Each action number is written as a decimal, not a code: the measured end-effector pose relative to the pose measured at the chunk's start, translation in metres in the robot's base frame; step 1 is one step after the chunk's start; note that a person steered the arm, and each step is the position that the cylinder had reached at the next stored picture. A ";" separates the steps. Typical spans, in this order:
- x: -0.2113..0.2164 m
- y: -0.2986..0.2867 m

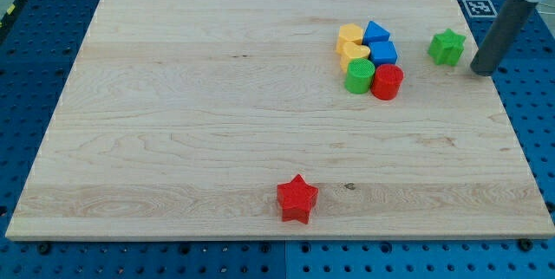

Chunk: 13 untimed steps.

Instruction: Push the green star into the group of the blocks

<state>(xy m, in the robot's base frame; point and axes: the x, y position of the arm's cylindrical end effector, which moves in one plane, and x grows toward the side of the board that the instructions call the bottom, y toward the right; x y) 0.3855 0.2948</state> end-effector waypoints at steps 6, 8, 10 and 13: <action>-0.046 -0.044; -0.046 -0.085; -0.046 -0.072; 0.029 -0.033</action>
<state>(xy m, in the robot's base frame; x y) 0.4147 0.2613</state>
